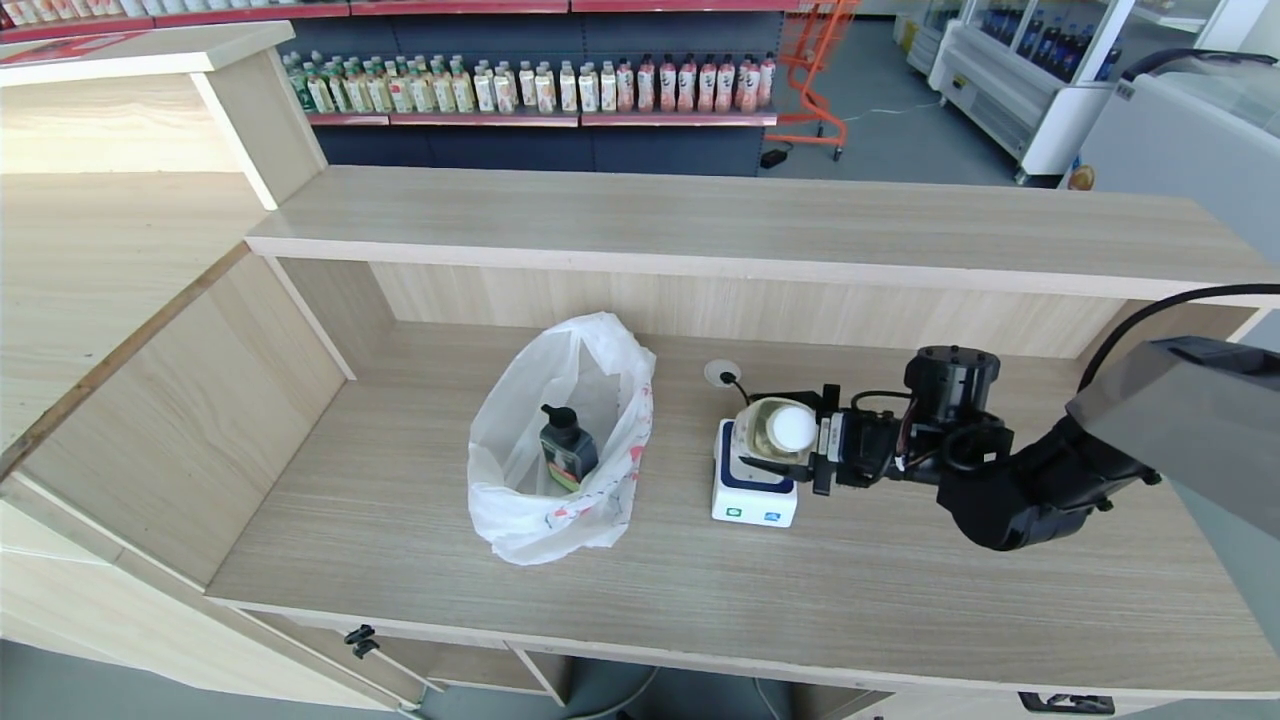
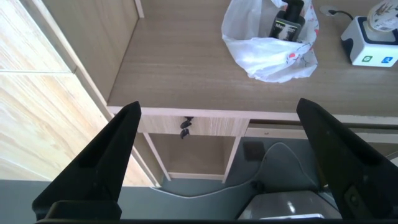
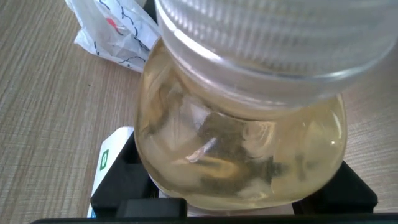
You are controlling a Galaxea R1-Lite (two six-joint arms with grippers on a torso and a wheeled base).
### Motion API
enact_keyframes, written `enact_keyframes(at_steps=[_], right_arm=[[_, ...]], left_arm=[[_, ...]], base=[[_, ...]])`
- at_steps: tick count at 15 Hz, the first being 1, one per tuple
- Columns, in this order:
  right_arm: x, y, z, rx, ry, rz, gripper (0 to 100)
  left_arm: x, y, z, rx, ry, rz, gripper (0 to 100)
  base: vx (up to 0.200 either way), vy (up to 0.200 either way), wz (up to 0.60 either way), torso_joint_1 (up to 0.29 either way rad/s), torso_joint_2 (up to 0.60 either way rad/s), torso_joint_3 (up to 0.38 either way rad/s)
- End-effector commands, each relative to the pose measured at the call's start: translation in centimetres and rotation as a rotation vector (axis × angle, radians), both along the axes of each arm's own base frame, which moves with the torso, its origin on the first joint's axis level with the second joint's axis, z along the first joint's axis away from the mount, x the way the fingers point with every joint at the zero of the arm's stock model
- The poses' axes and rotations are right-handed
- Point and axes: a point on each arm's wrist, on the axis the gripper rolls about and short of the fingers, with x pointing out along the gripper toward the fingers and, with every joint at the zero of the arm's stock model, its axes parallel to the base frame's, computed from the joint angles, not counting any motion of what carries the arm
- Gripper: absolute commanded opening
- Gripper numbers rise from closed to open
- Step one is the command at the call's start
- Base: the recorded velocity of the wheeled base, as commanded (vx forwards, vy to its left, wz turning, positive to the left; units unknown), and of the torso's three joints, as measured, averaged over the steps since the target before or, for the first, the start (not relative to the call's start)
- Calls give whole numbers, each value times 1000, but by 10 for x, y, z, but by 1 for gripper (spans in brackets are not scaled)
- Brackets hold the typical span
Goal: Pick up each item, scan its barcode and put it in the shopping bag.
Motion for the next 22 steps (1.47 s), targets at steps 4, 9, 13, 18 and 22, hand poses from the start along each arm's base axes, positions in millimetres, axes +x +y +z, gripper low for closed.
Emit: enact_keyframes(at_steps=[4,9,13,18,22], right_arm=[[-27,-22,54,121,124,-55,0],[-99,-53,138,561,509,-387,0],[-115,-39,140,713,652,-509,0],[-125,-42,128,717,717,-534,0],[-127,-42,129,723,722,-529,0]], left_arm=[[0,0,0,0,0,0,100],[0,0,0,0,1,0,100],[0,0,0,0,1,0,100],[0,0,0,0,0,0,100],[0,0,0,0,1,0,100]], base=[[0,0,0,0,0,0],[0,0,0,0,0,0],[0,0,0,0,0,0],[0,0,0,0,0,0],[0,50,0,1,1,1]])
